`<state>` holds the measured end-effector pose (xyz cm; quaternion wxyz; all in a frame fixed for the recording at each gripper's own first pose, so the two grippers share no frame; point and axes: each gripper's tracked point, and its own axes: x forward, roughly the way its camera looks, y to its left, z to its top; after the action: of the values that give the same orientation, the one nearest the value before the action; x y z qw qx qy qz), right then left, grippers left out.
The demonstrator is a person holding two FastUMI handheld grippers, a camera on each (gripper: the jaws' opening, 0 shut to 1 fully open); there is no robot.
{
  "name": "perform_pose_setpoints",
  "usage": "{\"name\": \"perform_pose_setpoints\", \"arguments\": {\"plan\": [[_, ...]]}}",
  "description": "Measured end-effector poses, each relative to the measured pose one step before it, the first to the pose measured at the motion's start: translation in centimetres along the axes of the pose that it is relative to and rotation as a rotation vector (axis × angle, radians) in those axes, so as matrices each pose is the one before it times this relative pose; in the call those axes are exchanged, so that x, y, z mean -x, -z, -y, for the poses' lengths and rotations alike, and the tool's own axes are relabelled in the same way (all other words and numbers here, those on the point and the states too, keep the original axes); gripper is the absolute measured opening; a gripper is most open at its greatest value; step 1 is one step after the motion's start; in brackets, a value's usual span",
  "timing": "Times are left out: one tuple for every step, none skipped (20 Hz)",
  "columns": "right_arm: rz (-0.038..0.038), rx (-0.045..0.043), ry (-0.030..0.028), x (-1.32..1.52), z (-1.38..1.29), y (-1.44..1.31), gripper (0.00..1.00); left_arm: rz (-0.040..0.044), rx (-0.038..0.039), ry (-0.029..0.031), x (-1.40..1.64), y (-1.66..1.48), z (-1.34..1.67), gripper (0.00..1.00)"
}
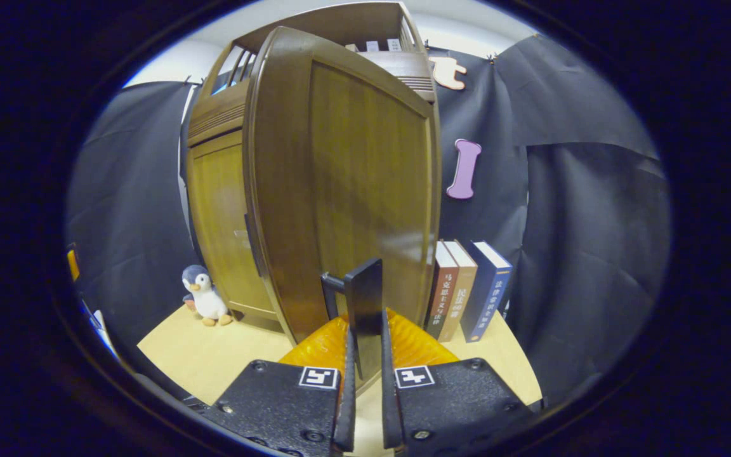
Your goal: Open the right door of the double-door shoe cabinet with the right hand, and open the left door with the left hand.
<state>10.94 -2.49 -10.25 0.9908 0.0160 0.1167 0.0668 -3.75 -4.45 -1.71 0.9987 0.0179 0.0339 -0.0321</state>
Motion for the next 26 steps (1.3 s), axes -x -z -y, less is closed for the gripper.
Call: {"name": "perform_pose_setpoints", "arguments": {"plan": [[-0.00164, 0.00073, 0.00198, 0.141, 0.515, 0.076, 0.18, -0.00336, -0.00039, 0.01005, -0.184, 0.074, 0.617, 0.96], [0.00107, 0.00137, 0.00557, 0.244, 0.695, 0.001, 0.17, -0.00142, -0.00143, 0.00987, -0.195, -0.046, 0.594, 0.96], [0.00253, 0.00345, 0.00364, 0.053, 0.529, 0.088, 0.15, -0.00082, -0.00128, 0.00908, -0.221, -0.071, 0.669, 0.96], [0.00055, 0.00066, 0.00638, 0.149, 0.579, -0.018, 0.14, -0.00158, -0.00009, 0.00929, -0.194, 0.001, 0.623, 0.96], [0.00118, 0.00184, 0.00545, 0.245, 0.562, 0.023, 0.13, -0.00076, -0.00096, 0.00889, -0.172, -0.017, 0.653, 0.96], [0.00015, 0.00067, 0.00178, 0.171, 0.512, -0.012, 0.12, -0.00101, -0.00161, 0.00779, -0.139, -0.066, 0.646, 0.96], [-0.00164, -0.00161, 0.00039, 0.068, 0.538, 0.063, 0.11, -0.00109, -0.00278, 0.00764, -0.164, -0.062, 0.578, 0.96], [-0.00104, 0.00071, -0.00152, 0.058, 0.543, -0.005, 0.10, 0.00000, -0.00183, 0.00380, -0.196, -0.034, 0.479, 0.96], [-0.00082, 0.00176, -0.00367, 0.190, 0.597, -0.043, 0.09, -0.00264, -0.00156, 0.00452, -0.236, -0.194, 0.512, 0.96], [-0.00008, 0.00162, -0.00215, 0.028, 0.538, 0.017, 0.09, 0.00023, -0.00062, 0.00198, -0.019, -0.105, 0.525, 0.96], [-0.00135, 0.00068, 0.00175, 0.088, 0.639, 0.040, 0.07, -0.00093, 0.00019, 0.00371, -0.092, -0.121, 0.409, 0.96], [-0.00104, 0.00052, 0.00353, 0.090, 0.630, -0.087, 0.07, 0.00126, 0.00069, 0.00035, -0.228, -0.057, 0.294, 0.96], [-0.00116, -0.00159, 0.00379, -0.127, 0.722, 0.052, 0.06, -0.00061, 0.00064, 0.00108, -0.325, 0.073, 0.309, 0.96], [-0.00207, -0.00138, 0.00321, 0.055, 0.681, -0.065, 0.06, -0.00167, 0.00156, 0.00017, -0.198, -0.029, 0.338, 0.96], [-0.00165, 0.00097, -0.00122, 0.035, 0.617, -0.042, 0.05, -0.00166, 0.00194, 0.00070, -0.220, -0.126, 0.406, 0.96], [-0.00178, 0.00320, -0.00755, -0.025, 0.482, -0.053, 0.05, -0.00248, 0.00176, 0.00027, -0.188, 0.078, 0.373, 0.96], [0.00051, 0.00714, -0.00945, -0.021, 0.465, -0.012, 0.04, -0.00398, 0.00190, -0.00123, -0.303, 0.040, 0.457, 0.96], [0.00491, 0.00947, -0.00599, -0.059, 0.538, -0.101, 0.04, -0.00560, 0.00574, 0.00180, -0.186, 0.125, 0.543, 0.96], [0.00372, 0.01401, -0.00018, 0.010, 0.719, 0.028, 0.04, -0.00219, 0.00618, 0.00421, -0.333, -0.007, 0.616, 0.96], [-0.00031, 0.00183, -0.01520, 0.004, 0.660, 0.003, 0.04, -0.00184, 0.00236, -0.00049, -0.161, -0.009, 0.527, 0.96], [-0.00309, -0.01157, -0.01311, -0.032, 0.394, -0.042, 0.04, 0.00182, 0.00120, -0.00190, -0.147, -0.181, 0.447, 0.96], [-0.00576, -0.01138, -0.01689, -0.004, 0.587, -0.038, 0.04, 0.00172, 0.00266, -0.00244, -0.135, -0.124, 0.493, 0.96], [-0.00117, -0.00957, -0.00860, -0.043, 0.615, -0.093, 0.04, 0.00112, 0.00365, -0.00232, -0.178, -0.078, 0.415, 0.96], [-0.00238, -0.00497, -0.01636, -0.001, 0.303, -0.070, 0.04, -0.00101, 0.00334, -0.00271, -0.142, 0.015, 0.415, 0.96], [-0.00148, 0.00216, -0.01359, -0.160, 0.452, 0.038, 0.04, -0.00232, 0.00225, -0.00273, -0.136, -0.086, 0.472, 0.96], [-0.00434, 0.00373, -0.01638, 0.000, 0.373, -0.044, 0.04, -0.00289, 0.00138, -0.00210, -0.196, 0.140, 0.181, 0.96]]}}
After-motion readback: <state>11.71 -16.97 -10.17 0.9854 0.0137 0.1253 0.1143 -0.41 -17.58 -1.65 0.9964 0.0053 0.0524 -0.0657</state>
